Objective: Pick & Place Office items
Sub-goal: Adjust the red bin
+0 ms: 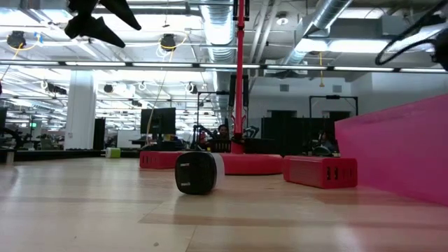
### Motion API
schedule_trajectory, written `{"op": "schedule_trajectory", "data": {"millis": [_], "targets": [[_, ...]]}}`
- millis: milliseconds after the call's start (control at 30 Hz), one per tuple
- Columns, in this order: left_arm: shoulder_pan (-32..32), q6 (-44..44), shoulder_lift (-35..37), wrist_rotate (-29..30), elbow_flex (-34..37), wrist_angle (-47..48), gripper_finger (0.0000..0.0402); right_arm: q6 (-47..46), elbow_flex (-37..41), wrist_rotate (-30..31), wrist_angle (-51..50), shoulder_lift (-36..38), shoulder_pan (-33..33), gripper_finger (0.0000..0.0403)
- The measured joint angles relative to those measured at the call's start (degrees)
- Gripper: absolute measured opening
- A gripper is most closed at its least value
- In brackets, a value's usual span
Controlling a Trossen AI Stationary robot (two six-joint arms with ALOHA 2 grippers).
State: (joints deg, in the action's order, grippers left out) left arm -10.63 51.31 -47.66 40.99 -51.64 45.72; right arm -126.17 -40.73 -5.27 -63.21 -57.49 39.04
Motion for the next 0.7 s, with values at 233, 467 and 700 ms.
{"op": "schedule_trajectory", "data": {"millis": [233,467,700], "targets": [[-0.33,-2.01,0.00,-1.90,0.00,-1.16,0.0285,-5.94,-0.02,5.33,20.28,-6.25,-4.41,0.0249],[-0.33,-3.04,0.02,-1.92,0.00,-1.15,0.0285,-9.40,-1.41,7.46,25.21,-17.22,-7.90,0.0218],[-0.33,-3.08,0.02,-6.66,0.00,-0.70,0.0285,-9.77,-12.28,16.78,-2.26,-24.95,-17.33,0.0188]]}}
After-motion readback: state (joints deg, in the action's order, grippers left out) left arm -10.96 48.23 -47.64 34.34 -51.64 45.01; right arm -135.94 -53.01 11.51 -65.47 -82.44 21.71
